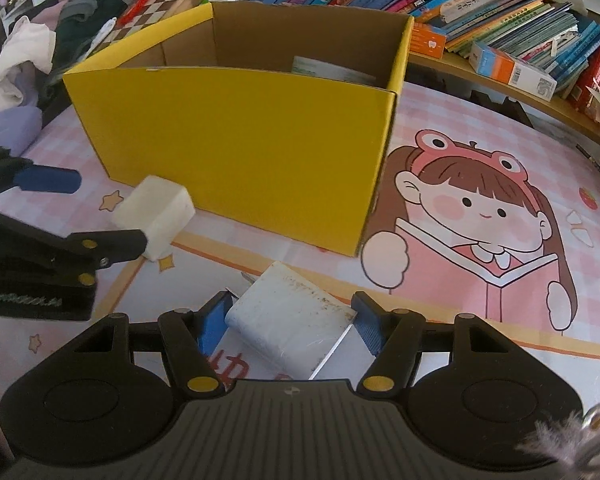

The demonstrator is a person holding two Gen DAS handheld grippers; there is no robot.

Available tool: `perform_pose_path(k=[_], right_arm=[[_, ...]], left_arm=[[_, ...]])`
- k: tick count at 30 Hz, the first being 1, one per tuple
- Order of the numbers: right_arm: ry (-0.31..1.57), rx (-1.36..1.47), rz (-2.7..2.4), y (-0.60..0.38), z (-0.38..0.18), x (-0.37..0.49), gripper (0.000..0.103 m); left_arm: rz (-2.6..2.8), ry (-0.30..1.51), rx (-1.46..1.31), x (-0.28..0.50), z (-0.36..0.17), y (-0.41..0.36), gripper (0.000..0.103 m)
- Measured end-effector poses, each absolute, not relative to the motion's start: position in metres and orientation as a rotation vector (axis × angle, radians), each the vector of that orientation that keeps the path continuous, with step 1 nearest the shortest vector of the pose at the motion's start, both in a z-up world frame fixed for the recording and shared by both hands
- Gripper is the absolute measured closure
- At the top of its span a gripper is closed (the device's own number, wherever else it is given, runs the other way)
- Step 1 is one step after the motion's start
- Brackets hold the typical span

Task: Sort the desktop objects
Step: 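Close the left tool on the white sponge block while the right tool grasps the white charger, then lift the sponge block with the left tool while the right tool carries the charger to the box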

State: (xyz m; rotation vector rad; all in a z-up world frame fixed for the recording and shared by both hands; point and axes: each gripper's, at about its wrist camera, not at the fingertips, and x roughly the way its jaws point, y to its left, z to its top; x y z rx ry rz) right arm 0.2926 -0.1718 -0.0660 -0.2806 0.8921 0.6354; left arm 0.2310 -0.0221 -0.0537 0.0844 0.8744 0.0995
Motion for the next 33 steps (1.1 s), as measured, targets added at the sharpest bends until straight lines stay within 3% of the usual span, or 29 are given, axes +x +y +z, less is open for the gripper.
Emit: perform_pose_path(k=[8,14,15,19,33], right_arm=[[0.903,-0.265,0.632,-0.177,-0.068,0.297,0.039],[0.901,-0.267,0.632,-0.177,-0.067,0.296,0.039],[0.900,-0.267,0.632,-0.177,-0.067,0.296,0.039],[0.892,-0.270,0.627,-0.177,-0.065,0.293,0.039],[0.872,-0.274,0.597,-0.161,-0.050,0.252,0.039]], left_arm=[[0.098,0.909,0.033,0.253,-0.065,-0.015,0.020],[0.071,0.944,-0.017,0.259,-0.074,-0.011,0.048],[0.058,0.944,-0.019,0.258,-0.074,-0.012,0.056],[0.035,0.939,-0.002,0.254,-0.072,-0.016,0.065],[-0.029,0.876,-0.011,0.199,-0.047,-0.002,0.069]])
